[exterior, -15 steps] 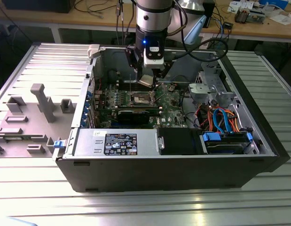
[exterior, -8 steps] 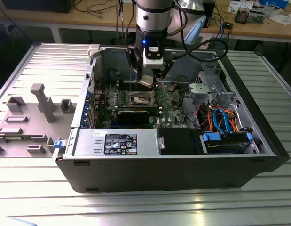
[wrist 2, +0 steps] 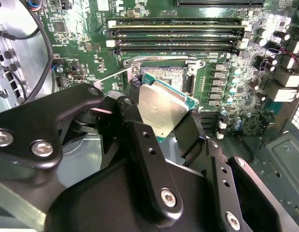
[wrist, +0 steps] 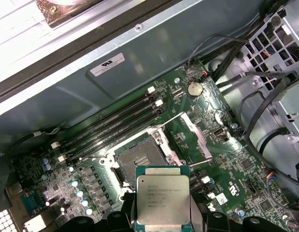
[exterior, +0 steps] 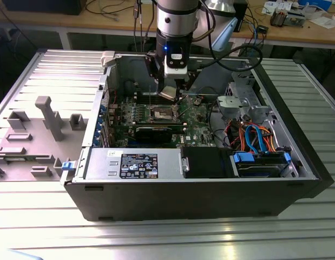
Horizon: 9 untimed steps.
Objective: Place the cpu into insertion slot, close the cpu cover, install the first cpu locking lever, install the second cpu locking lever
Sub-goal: 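Place the cpu into insertion slot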
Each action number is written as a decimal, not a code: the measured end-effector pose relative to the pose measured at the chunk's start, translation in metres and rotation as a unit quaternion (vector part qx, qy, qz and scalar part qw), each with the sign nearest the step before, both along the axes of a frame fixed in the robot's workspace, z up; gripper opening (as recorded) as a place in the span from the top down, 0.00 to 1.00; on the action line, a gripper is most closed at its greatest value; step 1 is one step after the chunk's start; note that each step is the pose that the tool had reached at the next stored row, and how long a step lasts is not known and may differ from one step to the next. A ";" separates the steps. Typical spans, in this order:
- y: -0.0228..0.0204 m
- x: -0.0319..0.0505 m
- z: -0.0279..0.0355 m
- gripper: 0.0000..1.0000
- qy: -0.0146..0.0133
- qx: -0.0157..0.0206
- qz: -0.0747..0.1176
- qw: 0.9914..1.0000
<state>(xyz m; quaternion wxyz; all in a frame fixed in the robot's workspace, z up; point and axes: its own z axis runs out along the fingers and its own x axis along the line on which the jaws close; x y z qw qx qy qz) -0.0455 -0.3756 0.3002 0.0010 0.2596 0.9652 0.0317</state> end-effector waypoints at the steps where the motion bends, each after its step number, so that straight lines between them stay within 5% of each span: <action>1: 0.0000 0.0000 0.0000 0.46 0.000 0.000 -0.001 1.000; 9: 0.0000 0.0000 -0.0001 0.46 0.000 -0.001 -0.011 1.000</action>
